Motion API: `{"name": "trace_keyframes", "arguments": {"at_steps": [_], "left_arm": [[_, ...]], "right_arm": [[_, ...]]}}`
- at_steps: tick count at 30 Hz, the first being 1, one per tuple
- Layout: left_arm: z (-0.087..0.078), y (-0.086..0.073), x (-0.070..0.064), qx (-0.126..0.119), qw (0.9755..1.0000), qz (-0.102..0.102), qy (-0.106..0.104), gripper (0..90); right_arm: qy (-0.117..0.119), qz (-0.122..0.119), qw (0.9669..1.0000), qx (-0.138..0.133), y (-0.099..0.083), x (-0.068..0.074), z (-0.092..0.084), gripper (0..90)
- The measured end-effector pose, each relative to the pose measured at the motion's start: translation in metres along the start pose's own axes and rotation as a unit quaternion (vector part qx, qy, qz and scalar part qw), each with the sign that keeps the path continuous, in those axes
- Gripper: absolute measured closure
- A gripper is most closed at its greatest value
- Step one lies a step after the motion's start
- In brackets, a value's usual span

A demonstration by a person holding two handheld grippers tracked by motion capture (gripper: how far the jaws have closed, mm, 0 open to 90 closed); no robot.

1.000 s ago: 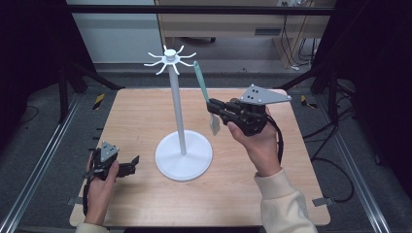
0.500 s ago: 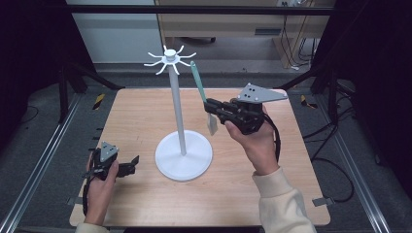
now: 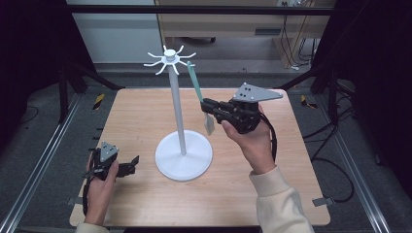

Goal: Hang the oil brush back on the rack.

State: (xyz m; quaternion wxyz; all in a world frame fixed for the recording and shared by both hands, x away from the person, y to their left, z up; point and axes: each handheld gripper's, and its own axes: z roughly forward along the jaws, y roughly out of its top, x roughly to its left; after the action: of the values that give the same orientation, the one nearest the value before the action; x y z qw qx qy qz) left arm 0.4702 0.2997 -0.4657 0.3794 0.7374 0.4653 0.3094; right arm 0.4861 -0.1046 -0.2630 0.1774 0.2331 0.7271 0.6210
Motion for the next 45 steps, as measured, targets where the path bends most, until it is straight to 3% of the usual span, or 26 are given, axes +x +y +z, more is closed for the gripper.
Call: {"name": "trace_keyframes", "arguments": {"at_steps": [45], "left_arm": [[0.000,0.000,0.000,0.002,1.0000,0.001,-0.001,2.5]], "right_arm": [[0.001,0.004,1.0000,0.001,-0.002,0.001,0.014,82.1]]}}
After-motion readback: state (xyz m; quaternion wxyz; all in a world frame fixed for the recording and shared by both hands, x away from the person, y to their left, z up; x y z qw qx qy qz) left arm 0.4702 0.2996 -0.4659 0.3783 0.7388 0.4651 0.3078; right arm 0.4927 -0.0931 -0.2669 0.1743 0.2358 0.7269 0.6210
